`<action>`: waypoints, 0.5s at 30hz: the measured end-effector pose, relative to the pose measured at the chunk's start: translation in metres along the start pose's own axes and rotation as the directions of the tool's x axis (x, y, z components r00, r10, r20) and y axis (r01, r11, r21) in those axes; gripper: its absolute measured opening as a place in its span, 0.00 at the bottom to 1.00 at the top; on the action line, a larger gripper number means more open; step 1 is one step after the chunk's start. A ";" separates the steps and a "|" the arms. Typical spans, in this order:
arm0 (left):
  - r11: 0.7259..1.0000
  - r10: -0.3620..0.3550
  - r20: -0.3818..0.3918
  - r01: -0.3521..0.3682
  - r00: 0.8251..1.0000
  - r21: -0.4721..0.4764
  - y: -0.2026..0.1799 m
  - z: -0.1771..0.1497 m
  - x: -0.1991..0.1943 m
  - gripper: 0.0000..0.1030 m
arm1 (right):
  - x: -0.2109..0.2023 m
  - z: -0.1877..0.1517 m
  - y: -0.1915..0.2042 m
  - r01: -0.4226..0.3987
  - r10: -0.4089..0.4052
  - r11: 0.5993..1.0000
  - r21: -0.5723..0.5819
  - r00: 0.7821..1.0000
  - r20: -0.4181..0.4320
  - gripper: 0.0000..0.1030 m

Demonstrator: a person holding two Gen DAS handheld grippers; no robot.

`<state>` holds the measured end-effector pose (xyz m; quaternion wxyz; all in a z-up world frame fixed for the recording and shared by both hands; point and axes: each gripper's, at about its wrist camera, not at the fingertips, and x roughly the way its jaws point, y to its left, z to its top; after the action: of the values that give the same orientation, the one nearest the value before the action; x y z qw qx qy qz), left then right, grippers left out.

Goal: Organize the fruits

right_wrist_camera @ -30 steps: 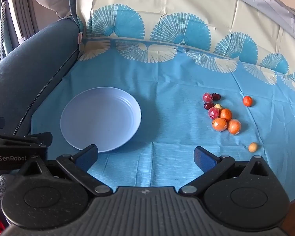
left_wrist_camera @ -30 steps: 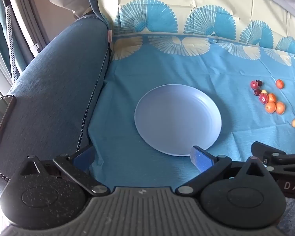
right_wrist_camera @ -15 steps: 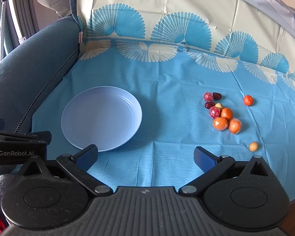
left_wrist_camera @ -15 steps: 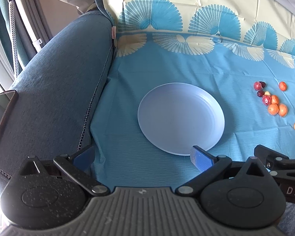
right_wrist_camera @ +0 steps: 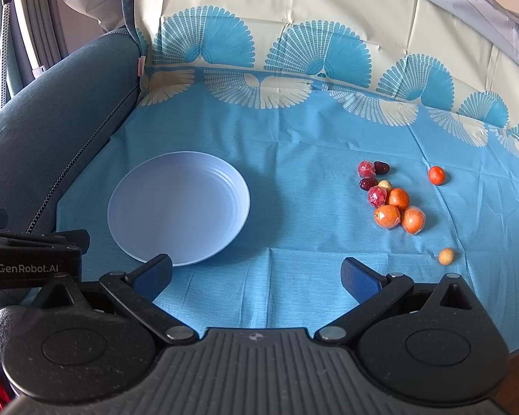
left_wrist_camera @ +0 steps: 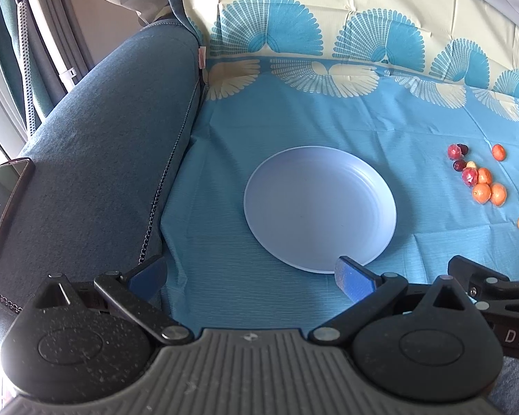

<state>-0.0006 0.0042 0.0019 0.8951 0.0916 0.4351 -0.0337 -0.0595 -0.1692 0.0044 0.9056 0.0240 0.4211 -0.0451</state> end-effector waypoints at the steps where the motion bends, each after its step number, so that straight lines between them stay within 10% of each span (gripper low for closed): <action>1: 1.000 0.000 0.000 0.000 1.000 -0.001 0.000 0.000 0.000 1.00 | 0.000 0.000 0.000 -0.001 0.001 1.000 0.000 1.000 0.001 1.00; 15: 1.000 0.007 -0.003 -0.007 1.000 -0.002 0.000 -0.002 -0.001 1.00 | -0.001 0.000 0.000 -0.005 0.005 1.000 0.003 1.000 -0.006 1.00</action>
<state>-0.0025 0.0049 0.0015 0.8947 0.0921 0.4360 -0.0299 -0.0602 -0.1692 0.0048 0.9044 0.0263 0.4238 -0.0434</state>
